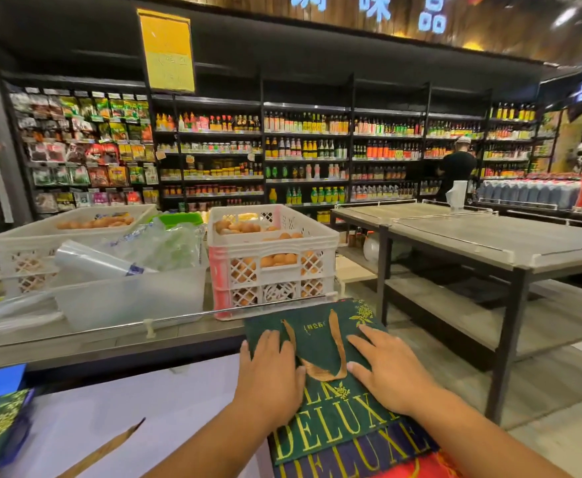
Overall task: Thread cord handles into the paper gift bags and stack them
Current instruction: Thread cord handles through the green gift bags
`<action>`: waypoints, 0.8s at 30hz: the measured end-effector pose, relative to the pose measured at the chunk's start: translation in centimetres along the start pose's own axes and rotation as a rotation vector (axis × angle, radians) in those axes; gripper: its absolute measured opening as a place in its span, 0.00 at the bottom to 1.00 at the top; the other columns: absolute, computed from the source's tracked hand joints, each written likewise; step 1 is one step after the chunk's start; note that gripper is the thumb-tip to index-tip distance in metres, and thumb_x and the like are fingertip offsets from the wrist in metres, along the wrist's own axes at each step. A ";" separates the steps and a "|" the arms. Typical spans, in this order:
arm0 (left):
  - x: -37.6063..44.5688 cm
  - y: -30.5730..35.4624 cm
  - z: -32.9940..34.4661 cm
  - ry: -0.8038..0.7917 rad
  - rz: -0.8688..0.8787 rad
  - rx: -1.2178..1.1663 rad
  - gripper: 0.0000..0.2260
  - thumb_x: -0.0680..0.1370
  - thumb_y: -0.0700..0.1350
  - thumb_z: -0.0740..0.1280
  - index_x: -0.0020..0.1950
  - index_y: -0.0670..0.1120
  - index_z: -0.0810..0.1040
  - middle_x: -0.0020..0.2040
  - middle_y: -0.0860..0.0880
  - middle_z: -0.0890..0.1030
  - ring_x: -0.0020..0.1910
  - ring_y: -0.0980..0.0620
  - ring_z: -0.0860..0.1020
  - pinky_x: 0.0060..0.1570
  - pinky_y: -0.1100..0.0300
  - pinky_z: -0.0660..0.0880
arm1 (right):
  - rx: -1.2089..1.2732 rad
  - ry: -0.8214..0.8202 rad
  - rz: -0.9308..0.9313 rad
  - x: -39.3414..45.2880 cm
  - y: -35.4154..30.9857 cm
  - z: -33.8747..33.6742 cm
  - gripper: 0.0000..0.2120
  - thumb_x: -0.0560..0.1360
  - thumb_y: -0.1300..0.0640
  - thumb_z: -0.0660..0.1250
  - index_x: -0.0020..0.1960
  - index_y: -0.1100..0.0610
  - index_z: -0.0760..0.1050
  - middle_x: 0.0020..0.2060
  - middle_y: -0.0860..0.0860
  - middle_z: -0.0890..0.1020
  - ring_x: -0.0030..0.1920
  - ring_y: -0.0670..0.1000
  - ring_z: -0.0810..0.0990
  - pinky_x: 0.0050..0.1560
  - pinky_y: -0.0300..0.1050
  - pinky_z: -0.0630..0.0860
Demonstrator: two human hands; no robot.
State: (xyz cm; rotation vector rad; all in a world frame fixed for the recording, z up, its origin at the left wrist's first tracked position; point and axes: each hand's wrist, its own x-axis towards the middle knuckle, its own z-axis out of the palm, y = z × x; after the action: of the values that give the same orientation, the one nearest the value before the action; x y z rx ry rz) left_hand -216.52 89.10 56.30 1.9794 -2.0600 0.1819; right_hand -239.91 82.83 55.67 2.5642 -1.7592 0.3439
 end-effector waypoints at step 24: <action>1.8 0.4 5.3 -0.182 -0.018 -0.103 0.37 0.83 0.65 0.45 0.85 0.45 0.45 0.85 0.42 0.41 0.84 0.44 0.38 0.81 0.39 0.39 | -0.064 -0.184 0.039 1.7 0.7 3.3 0.35 0.80 0.29 0.39 0.84 0.41 0.44 0.84 0.45 0.44 0.83 0.48 0.42 0.82 0.58 0.45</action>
State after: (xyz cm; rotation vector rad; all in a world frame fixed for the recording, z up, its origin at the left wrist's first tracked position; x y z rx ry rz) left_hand -217.60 85.93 51.82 2.0168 -2.1116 -0.1102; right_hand -239.37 80.55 52.68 2.5936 -1.8459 0.0515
